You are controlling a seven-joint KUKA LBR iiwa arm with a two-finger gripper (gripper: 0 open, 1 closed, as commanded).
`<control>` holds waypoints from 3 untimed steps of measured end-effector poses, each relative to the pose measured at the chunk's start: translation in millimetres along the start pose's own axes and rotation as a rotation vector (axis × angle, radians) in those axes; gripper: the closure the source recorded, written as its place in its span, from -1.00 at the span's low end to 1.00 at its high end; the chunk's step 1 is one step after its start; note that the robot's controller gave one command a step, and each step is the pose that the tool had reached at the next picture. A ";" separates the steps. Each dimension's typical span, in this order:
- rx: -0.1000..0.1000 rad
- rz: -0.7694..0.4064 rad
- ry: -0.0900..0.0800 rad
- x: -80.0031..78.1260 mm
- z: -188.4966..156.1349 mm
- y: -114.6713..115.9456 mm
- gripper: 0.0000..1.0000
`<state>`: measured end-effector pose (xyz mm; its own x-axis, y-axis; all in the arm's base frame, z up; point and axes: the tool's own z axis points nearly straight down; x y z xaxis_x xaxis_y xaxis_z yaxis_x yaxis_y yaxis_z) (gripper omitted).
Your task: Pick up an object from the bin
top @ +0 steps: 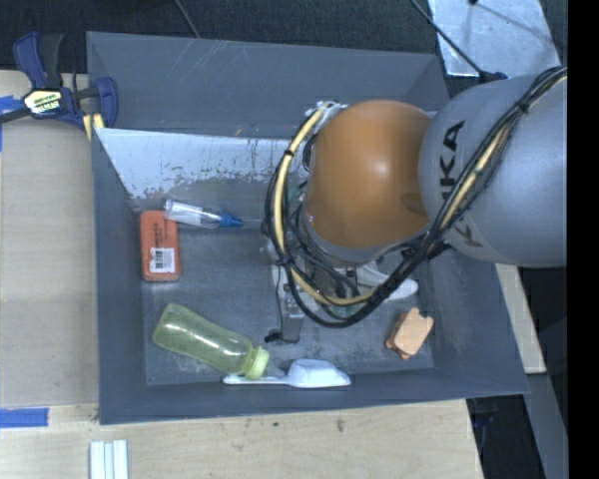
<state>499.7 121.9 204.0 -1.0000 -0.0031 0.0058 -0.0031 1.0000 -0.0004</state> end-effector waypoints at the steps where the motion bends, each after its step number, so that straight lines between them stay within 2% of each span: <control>1: -0.001 0.003 -0.009 -1.7 -4.7 -0.7 -1.00; 2: 0.000 0.030 -0.003 -6.7 -60.9 -17.8 -1.00; 3: -0.002 0.089 -0.010 -28.8 -110.7 -36.4 -1.00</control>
Offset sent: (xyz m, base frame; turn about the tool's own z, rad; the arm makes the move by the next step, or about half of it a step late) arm 0.0123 -0.0325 0.1098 0.0550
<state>529.2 85.6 314.6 -0.9963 0.0863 -0.0040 0.0863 0.9963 0.0011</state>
